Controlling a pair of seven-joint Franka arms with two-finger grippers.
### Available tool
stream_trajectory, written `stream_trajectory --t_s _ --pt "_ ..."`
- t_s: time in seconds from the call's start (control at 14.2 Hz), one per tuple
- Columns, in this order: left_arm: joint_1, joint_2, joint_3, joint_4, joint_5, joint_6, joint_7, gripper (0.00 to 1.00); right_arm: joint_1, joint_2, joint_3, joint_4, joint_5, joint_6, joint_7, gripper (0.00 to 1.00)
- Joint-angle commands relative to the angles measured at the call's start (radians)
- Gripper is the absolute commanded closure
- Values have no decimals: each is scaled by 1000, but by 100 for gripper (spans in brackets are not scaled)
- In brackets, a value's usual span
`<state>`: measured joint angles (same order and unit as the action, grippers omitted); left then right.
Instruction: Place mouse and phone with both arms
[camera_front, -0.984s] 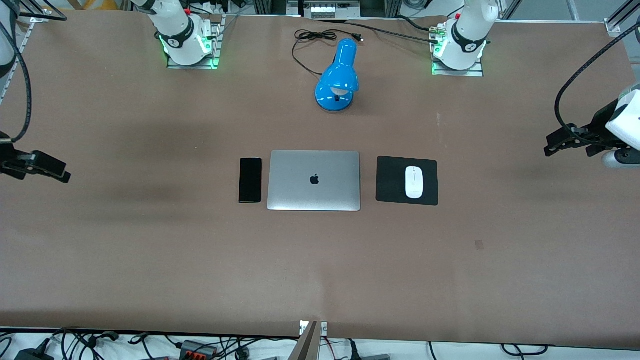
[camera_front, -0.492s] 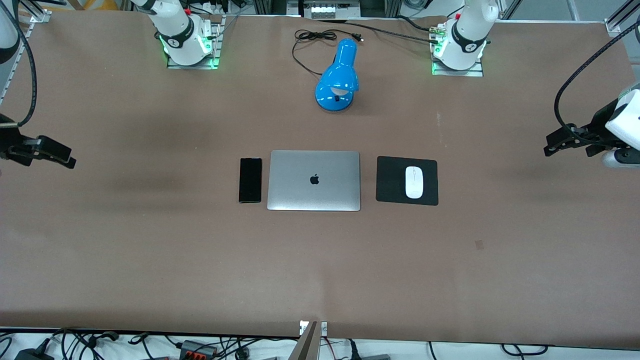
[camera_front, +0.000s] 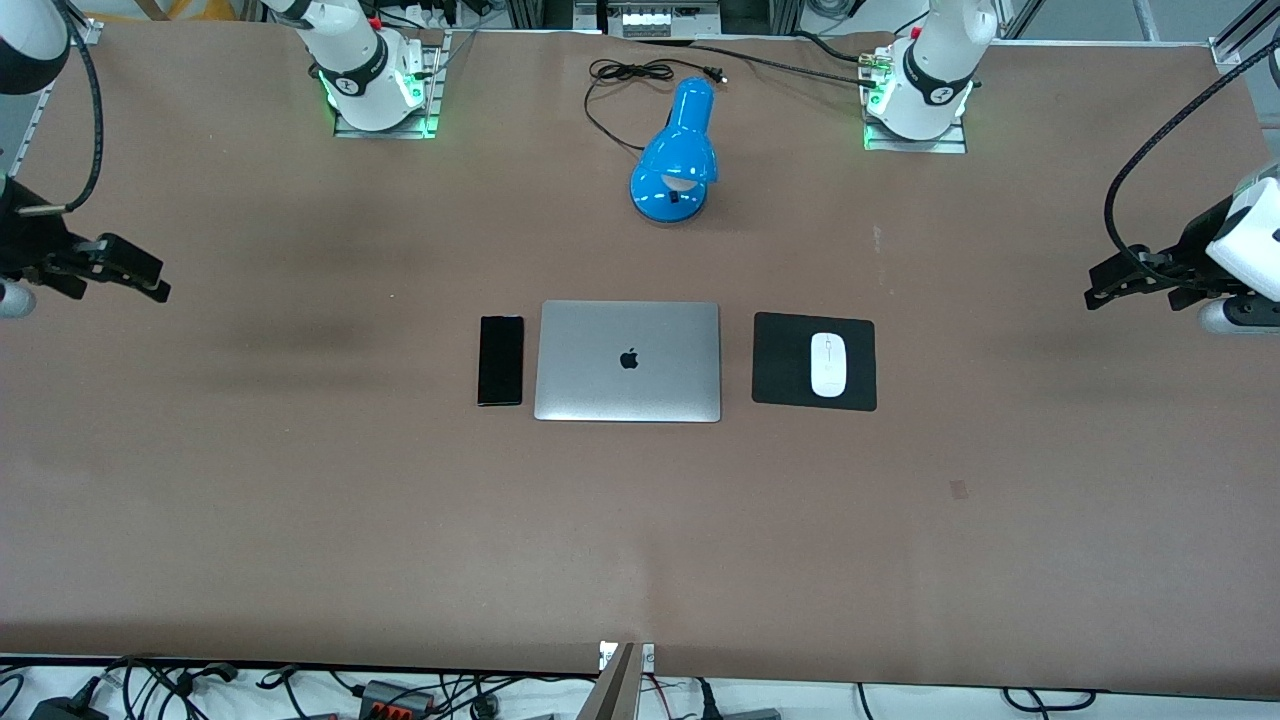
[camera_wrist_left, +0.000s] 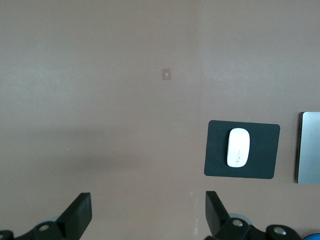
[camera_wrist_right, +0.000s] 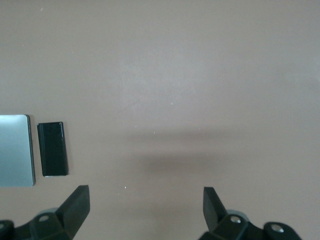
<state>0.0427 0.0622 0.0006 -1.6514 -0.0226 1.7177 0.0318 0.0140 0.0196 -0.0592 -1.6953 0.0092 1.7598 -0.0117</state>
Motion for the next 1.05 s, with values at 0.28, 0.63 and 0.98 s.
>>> stream_trajectory --t_s 0.28,0.63,0.98 --pt "-1 11 -1 30 0 -24 16 0 -12 -93 5 -70 -8 -22 -21 0" --pt "-1 11 -1 30 0 -24 14 0 -11 -95 10 -64 -9 -22 -31 0" --pt "-1 11 -1 30 0 -24 14 0 -9 -95 12 -64 -9 -22 -28 0"
